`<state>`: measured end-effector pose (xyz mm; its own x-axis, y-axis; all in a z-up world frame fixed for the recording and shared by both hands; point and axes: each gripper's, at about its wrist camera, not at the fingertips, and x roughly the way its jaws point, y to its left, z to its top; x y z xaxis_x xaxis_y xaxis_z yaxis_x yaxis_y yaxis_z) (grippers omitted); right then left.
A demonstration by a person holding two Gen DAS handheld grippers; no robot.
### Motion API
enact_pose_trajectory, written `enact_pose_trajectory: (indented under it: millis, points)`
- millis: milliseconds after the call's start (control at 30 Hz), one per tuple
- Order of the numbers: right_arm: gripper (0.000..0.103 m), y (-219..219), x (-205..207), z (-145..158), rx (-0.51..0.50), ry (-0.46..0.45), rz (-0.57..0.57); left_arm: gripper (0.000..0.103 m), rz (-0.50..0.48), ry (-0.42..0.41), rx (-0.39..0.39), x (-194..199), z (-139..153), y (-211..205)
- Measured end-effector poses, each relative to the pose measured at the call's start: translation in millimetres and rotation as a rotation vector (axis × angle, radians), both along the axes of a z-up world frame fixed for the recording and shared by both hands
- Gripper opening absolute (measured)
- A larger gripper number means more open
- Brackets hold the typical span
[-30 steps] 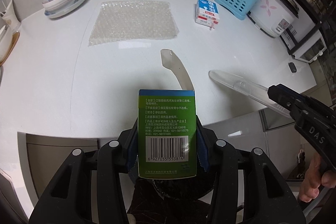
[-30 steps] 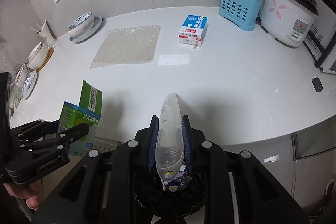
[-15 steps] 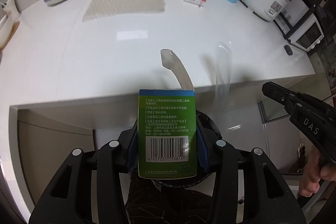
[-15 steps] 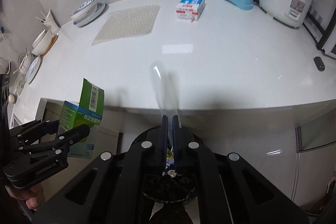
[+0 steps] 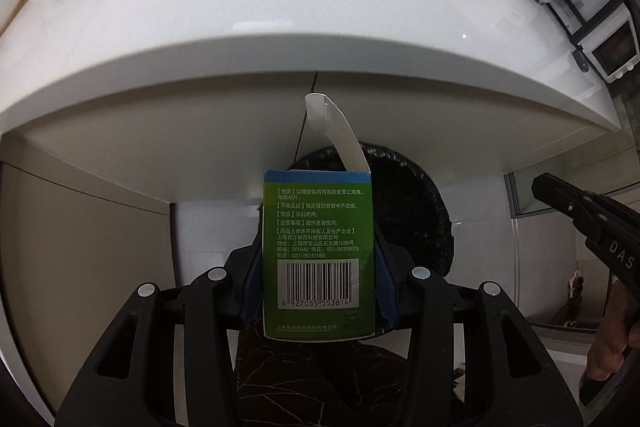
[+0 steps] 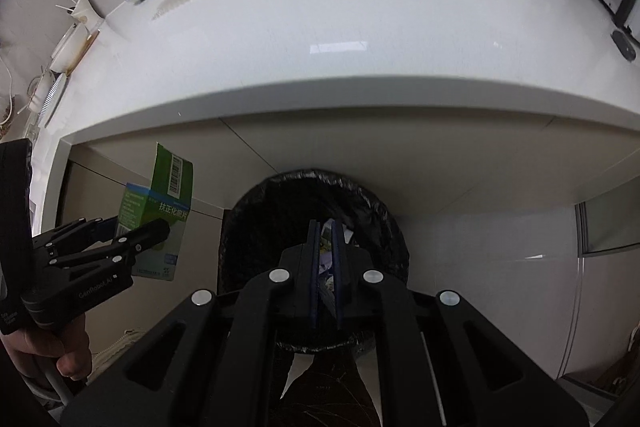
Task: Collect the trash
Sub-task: 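Carry the green box and clear tube with both grippers over the bin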
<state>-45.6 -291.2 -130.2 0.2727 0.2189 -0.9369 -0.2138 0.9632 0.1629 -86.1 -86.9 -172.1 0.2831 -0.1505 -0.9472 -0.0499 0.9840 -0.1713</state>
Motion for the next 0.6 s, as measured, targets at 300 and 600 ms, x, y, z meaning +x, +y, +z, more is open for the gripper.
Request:
enact_pose_trajectory:
  millis: [300,600]
  points:
    - [0.057,-5.4,-9.5,-24.1,-0.025,0.003,-0.027,0.045,-0.042,0.011,0.016,-1.7,-38.7,-24.2]
    - [0.069,-19.3,-10.9,-33.2,-0.051,0.005,-0.050,0.047,-0.075,0.028,0.026,1.6,-62.1,-43.6]
